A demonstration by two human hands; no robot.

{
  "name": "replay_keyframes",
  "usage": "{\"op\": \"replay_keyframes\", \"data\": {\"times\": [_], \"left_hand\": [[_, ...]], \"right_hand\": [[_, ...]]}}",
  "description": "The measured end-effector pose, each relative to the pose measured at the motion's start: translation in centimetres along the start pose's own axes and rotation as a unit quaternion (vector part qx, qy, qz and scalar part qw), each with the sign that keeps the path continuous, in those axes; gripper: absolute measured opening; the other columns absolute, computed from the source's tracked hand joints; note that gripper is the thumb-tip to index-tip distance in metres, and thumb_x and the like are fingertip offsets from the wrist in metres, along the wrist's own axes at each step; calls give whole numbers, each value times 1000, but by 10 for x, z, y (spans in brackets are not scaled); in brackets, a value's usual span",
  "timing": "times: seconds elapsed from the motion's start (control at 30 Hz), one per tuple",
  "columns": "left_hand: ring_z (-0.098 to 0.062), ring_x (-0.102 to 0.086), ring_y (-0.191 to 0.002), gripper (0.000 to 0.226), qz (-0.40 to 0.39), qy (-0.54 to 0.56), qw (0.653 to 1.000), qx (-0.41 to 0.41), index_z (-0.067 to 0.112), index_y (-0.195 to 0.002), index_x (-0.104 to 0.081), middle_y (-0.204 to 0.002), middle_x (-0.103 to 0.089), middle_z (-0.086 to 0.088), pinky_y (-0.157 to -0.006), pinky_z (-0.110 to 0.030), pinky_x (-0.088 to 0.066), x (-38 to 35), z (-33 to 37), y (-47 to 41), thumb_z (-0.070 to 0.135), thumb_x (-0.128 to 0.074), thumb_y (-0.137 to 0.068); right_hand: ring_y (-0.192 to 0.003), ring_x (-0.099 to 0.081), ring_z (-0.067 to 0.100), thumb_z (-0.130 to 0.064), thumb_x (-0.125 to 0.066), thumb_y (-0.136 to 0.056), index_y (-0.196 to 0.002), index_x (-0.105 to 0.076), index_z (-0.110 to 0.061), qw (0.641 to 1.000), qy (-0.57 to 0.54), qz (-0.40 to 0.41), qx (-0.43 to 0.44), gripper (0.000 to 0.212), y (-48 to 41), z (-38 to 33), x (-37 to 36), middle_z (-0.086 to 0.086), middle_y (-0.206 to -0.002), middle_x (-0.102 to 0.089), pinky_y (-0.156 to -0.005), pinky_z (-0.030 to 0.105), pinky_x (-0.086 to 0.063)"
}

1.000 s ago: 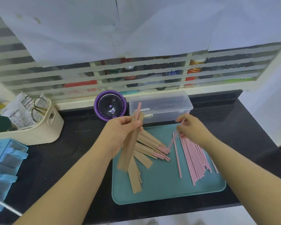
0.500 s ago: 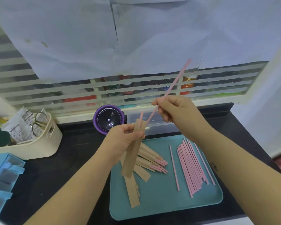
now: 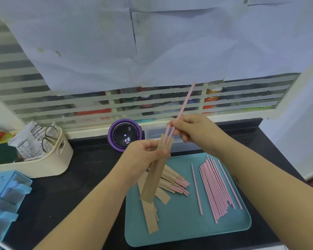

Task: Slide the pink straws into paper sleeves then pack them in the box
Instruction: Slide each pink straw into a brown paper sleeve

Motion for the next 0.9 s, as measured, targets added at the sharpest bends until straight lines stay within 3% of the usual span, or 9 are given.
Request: {"op": "replay_keyframes", "data": {"times": [0.17,0.23,0.33,0.47,0.57,0.63,0.73,0.9], "left_hand": [[-7,-69,-76,12,-5,15,1000,-12,18,-94,-72,-85,-76,0,-79,-29,-55,-5,4,2,13,-66,-84],[-6,-69,-75,13,-6,24,1000,-8,17,-94,-72,-84,-76,0,-80,-30,-54,-6,5,2,12,-66,-84],[-10,-69,-81,14,-17,16,1000,0,18,-95,-72,-87,-76,1,-87,-35,-53,-9,4,3,13,-66,-84],[-17,-69,-91,14,-17,16,1000,3,20,-95,-72,-89,-76,0,-92,-39,-52,-12,2,4,14,-67,-83],[-15,-69,-86,13,-11,42,999,3,16,-95,-71,-88,-76,-3,-90,-38,-52,-14,2,3,11,-66,-84],[-16,-69,-86,13,-7,55,998,0,15,-95,-72,-89,-76,-5,-89,-37,-52,-13,2,2,11,-66,-84],[-12,-68,-80,13,-8,75,997,-4,14,-94,-72,-85,-75,-3,-80,-29,-53,-12,2,2,10,-65,-84],[-6,-69,-74,15,-5,77,997,-13,13,-97,-71,-83,-75,-1,-70,-22,-55,-9,5,2,8,-63,-85]], "right_hand": [[-55,-42,7,-30,-56,-92,-106,-71,-17,998,30,-44,-25,25,8,12,-12,-4,-63,-55,-54,16,-44],[-61,-51,7,-30,-60,-90,-127,-58,-21,999,42,-22,4,38,6,3,-5,-6,-68,-59,-67,22,-51],[-65,-61,3,-25,-62,-89,-145,-28,-28,993,-9,94,69,66,0,-19,34,0,-82,-70,-75,24,-55],[-62,-61,0,-19,-60,-91,-135,-44,-27,988,34,103,112,48,0,-32,41,7,-88,-73,-68,17,-52],[-65,-64,3,-21,-61,-90,-133,-45,-30,987,65,88,118,47,6,-23,28,11,-83,-71,-78,20,-52],[-69,-64,3,-21,-61,-90,-135,-44,-31,988,67,77,115,50,9,-18,18,4,-80,-70,-83,19,-50],[-69,-62,-3,-23,-61,-90,-136,-45,-32,990,70,52,109,50,12,-10,4,-11,-83,-67,-68,8,-49],[-74,-63,4,-25,-59,-90,-136,-45,-34,991,92,19,99,48,19,-3,-7,-14,-93,-66,-67,6,-48]]}}
Point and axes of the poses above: each hand's wrist, its own y-axis away from the middle knuckle, its own x-axis out of the back of the hand, z = x × y, the point moved 10 cm from there along -y, towards the middle knuckle
